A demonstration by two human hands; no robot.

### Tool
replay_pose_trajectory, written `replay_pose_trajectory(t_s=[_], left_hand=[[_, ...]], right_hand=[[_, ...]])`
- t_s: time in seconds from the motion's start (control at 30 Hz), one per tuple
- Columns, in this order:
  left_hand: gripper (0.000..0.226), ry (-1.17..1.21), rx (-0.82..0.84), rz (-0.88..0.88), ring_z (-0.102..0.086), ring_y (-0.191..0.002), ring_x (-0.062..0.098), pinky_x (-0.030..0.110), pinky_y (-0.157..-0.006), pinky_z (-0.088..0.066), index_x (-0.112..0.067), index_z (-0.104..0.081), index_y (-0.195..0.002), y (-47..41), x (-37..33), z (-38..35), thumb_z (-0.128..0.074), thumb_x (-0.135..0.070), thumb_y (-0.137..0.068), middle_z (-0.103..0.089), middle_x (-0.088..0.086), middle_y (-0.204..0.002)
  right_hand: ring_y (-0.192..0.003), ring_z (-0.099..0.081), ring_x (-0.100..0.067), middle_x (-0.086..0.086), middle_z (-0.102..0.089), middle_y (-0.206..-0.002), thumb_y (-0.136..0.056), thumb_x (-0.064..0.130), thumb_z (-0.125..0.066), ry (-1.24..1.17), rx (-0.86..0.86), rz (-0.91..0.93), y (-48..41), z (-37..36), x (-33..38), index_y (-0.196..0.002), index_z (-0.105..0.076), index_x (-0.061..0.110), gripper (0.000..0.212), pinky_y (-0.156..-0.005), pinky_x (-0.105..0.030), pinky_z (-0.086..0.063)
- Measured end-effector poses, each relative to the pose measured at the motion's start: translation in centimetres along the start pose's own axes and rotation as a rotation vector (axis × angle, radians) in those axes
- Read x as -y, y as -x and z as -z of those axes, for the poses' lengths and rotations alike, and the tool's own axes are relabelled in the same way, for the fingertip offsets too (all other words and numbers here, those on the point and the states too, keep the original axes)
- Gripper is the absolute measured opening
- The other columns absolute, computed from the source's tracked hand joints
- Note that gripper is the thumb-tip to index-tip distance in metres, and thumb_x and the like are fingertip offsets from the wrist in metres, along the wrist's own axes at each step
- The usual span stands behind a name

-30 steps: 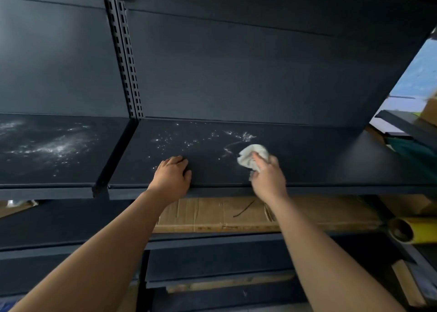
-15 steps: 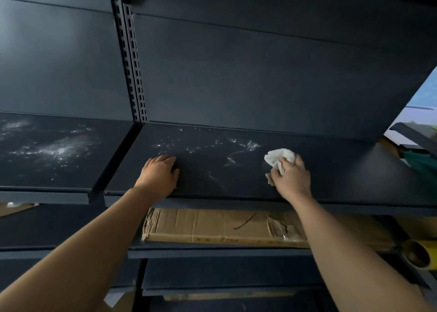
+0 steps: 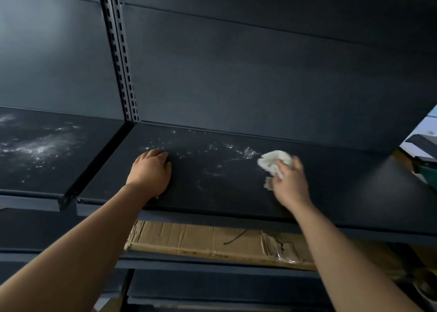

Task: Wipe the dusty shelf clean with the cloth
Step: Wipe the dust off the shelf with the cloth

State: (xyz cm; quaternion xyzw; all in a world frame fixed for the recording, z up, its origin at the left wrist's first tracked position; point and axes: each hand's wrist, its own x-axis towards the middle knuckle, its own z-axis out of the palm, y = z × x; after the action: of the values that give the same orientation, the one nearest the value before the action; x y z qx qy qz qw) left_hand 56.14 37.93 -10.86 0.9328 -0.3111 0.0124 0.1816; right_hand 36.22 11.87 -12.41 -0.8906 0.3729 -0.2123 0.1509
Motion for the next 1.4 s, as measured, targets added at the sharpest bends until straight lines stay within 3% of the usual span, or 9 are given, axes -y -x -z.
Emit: replay_pose_trajectory(t_s=[0.13, 0.4, 0.6, 0.67, 0.83, 1.1, 1.23, 1.33, 1.4], left_hand=[[0.043, 0.029, -0.019, 0.004, -0.035, -0.135, 0.027, 0.038, -0.113, -0.026, -0.014, -0.047, -0.136, -0.2, 0.1, -0.4, -0.037, -0.030, -0.097, -0.043, 0.005, -0.145], [0.042, 0.028, -0.044, 0.014, -0.036, -0.134, 0.025, 0.037, -0.112, -0.029, -0.016, -0.048, -0.135, -0.4, 0.4, -0.8, -0.038, -0.030, -0.096, -0.044, 0.002, -0.145], [0.043, 0.059, -0.057, 0.046, -0.040, -0.132, 0.023, 0.036, -0.109, -0.035, -0.014, -0.047, -0.136, -0.2, 0.3, -0.5, -0.041, -0.027, -0.095, -0.044, 0.002, -0.144], [0.043, 0.044, -0.061, 0.058, -0.040, -0.131, 0.024, 0.037, -0.107, -0.035, -0.014, -0.048, -0.136, 0.0, 1.0, 0.1, -0.042, -0.026, -0.095, -0.044, 0.003, -0.144], [0.044, -0.047, -0.060, 0.158, -0.038, -0.134, 0.025, 0.039, -0.110, -0.031, -0.016, -0.047, -0.137, 0.6, 4.9, 1.4, -0.040, -0.031, -0.096, -0.042, 0.002, -0.146], [0.043, 0.050, -0.107, 0.170, -0.038, -0.134, 0.023, 0.036, -0.109, -0.032, -0.014, -0.049, -0.135, 0.2, 6.0, 1.1, -0.041, -0.026, -0.095, -0.042, 0.001, -0.146], [0.040, 0.080, -0.154, 0.193, -0.043, -0.130, 0.023, 0.035, -0.106, -0.035, -0.012, -0.053, -0.131, 0.6, 6.1, 1.2, -0.043, -0.024, -0.094, -0.047, 0.002, -0.142], [0.037, 0.094, -0.235, 0.274, -0.046, -0.126, 0.024, 0.037, -0.101, -0.040, -0.011, -0.056, -0.126, 1.1, 6.1, 1.4, -0.041, -0.023, -0.095, -0.051, 0.004, -0.137], [0.037, 0.099, -0.250, 0.289, -0.047, -0.124, 0.024, 0.037, -0.100, -0.041, -0.011, -0.057, -0.126, 1.2, 6.2, 1.2, -0.040, -0.023, -0.095, -0.052, 0.004, -0.136]], right_hand=[[-0.137, -0.032, -0.031, -0.013, -0.012, -0.155, -0.092, 0.017, -0.047, -0.028, 0.052, -0.147, -4.4, 0.6, -2.6, -0.139, -0.045, 0.011, 0.047, -0.116, -0.032, -0.025], [-0.138, -0.031, -0.030, -0.014, -0.015, -0.154, -0.089, 0.019, -0.050, -0.015, 0.179, 0.092, -7.7, -3.7, 6.5, -0.139, -0.044, 0.012, 0.051, -0.112, -0.028, -0.027], [-0.133, -0.040, -0.022, -0.008, -0.034, -0.149, -0.088, 0.001, -0.046, -0.343, 0.323, 0.333, -3.3, -6.1, 12.6, -0.137, -0.049, 0.013, 0.051, -0.104, -0.017, -0.027], [-0.127, -0.048, -0.023, -0.010, -0.046, -0.140, -0.084, -0.003, -0.049, -0.479, 0.197, 0.253, -4.0, -5.5, 11.7, -0.130, -0.056, 0.013, 0.050, -0.101, -0.016, -0.031], [-0.123, -0.045, -0.035, -0.016, -0.030, -0.144, -0.087, 0.008, -0.051, -0.220, 0.048, -0.076, -8.5, -4.8, 6.8, -0.136, -0.046, 0.015, 0.050, -0.103, -0.033, -0.035], [-0.125, -0.042, -0.033, -0.011, -0.026, -0.144, -0.088, 0.021, -0.053, -0.059, 0.246, 0.151, -8.7, -9.3, 15.3, -0.139, -0.042, 0.019, 0.053, -0.102, -0.033, -0.037], [-0.128, -0.045, -0.023, -0.008, -0.039, -0.144, -0.087, 0.003, -0.049, -0.273, 0.384, 0.357, -7.4, -10.1, 19.6, -0.136, -0.051, 0.018, 0.051, -0.102, -0.020, -0.034], [-0.113, -0.055, -0.021, -0.008, -0.052, -0.132, -0.082, -0.004, -0.050, -0.405, 0.272, 0.264, -8.8, -9.5, 19.2, -0.128, -0.059, 0.017, 0.052, -0.081, -0.012, -0.037], [-0.119, -0.051, -0.025, -0.013, -0.045, -0.136, -0.085, -0.003, -0.047, -0.311, 0.234, 0.258, -9.8, -9.5, 18.1, -0.132, -0.055, 0.016, 0.051, -0.090, -0.014, -0.035]])
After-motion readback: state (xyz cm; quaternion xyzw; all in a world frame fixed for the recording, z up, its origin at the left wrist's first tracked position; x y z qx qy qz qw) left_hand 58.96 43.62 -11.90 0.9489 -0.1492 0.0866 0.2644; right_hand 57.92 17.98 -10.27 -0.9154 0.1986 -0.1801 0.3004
